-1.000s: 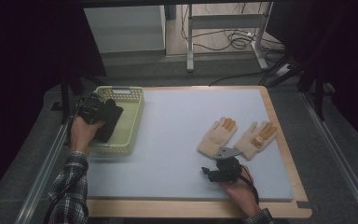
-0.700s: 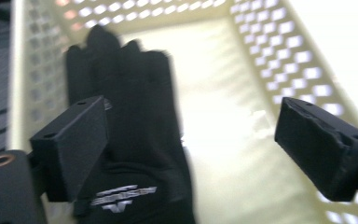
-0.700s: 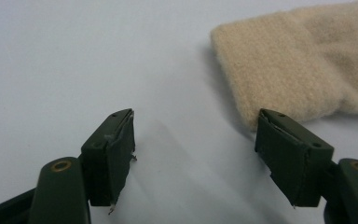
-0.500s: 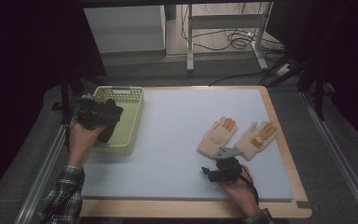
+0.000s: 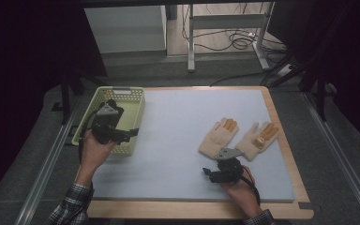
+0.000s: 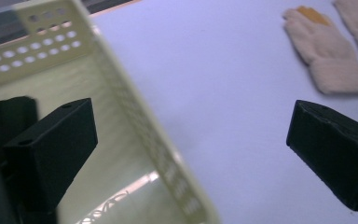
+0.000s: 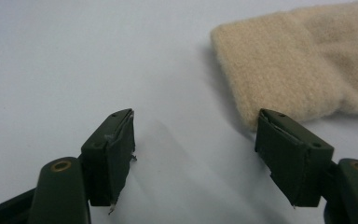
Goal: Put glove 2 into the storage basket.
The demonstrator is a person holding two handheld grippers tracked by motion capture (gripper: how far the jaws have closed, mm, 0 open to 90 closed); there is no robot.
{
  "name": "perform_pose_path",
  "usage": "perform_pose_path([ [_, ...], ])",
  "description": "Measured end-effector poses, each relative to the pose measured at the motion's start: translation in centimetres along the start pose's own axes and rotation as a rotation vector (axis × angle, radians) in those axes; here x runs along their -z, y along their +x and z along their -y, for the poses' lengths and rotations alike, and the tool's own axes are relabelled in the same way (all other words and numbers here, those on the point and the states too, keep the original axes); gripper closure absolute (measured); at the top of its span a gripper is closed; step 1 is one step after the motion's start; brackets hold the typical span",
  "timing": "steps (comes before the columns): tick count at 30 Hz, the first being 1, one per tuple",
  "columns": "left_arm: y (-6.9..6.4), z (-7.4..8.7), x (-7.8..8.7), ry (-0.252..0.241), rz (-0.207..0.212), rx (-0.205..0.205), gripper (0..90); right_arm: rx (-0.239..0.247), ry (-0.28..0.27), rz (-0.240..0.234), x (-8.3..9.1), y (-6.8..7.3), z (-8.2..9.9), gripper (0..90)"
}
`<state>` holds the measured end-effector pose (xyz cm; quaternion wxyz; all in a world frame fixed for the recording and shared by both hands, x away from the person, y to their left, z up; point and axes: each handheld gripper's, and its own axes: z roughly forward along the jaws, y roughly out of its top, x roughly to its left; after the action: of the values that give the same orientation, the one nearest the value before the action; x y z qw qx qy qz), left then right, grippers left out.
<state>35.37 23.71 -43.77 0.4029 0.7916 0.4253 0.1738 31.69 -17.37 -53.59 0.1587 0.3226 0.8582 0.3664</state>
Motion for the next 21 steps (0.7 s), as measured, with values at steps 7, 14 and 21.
perform_pose_path([
  [7, -4.0, 1.0, -0.4, -0.027, 0.056, -0.076, 1.8, 0.0, -0.001, 0.0, 0.0, 0.0, 0.0, 28.0],
  [14, -8.1, 3.1, -1.8, -0.025, 0.085, -0.16, 1.9, -0.001, 0.0, 0.001, 0.0, 0.0, 0.0, 28.0],
  [21, -9.7, 6.0, -4.1, 0.005, 0.112, -0.166, 1.9, -0.001, 0.0, 0.0, 0.0, 0.0, 0.0, 28.0],
])
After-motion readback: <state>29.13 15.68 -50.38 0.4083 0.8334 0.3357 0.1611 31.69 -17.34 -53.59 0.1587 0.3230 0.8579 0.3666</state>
